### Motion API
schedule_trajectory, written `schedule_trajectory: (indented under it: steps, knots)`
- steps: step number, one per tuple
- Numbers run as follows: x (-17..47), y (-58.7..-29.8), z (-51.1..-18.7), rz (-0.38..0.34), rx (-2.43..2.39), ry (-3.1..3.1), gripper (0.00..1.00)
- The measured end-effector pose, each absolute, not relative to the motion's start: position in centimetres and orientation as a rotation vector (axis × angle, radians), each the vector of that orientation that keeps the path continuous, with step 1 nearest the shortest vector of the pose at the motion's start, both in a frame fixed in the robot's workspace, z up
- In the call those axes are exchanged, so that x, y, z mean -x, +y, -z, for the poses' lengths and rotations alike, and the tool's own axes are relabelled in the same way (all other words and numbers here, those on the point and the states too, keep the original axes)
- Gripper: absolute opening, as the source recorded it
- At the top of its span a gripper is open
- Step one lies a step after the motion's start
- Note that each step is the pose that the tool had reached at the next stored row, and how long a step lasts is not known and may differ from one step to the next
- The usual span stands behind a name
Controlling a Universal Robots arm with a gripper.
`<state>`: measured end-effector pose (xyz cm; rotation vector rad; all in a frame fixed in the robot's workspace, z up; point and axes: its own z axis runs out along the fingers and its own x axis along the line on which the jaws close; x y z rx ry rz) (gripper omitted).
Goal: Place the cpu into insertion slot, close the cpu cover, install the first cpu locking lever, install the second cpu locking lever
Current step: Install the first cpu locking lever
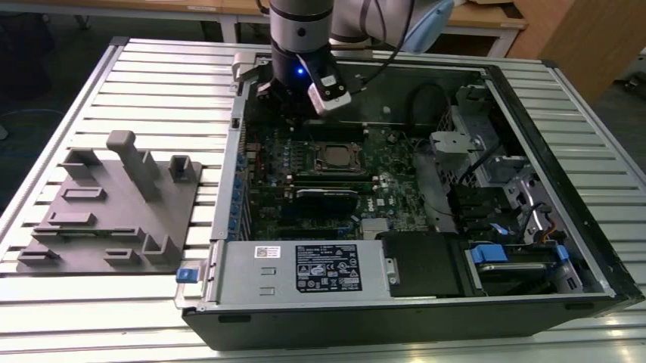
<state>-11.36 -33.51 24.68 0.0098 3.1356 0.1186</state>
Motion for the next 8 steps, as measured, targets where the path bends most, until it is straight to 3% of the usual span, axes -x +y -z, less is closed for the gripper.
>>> schedule_trajectory:
  steps: [8]
  knots:
    - [11.54, -32.64, -24.68, -0.119, -0.009, 3.133, 0.10]
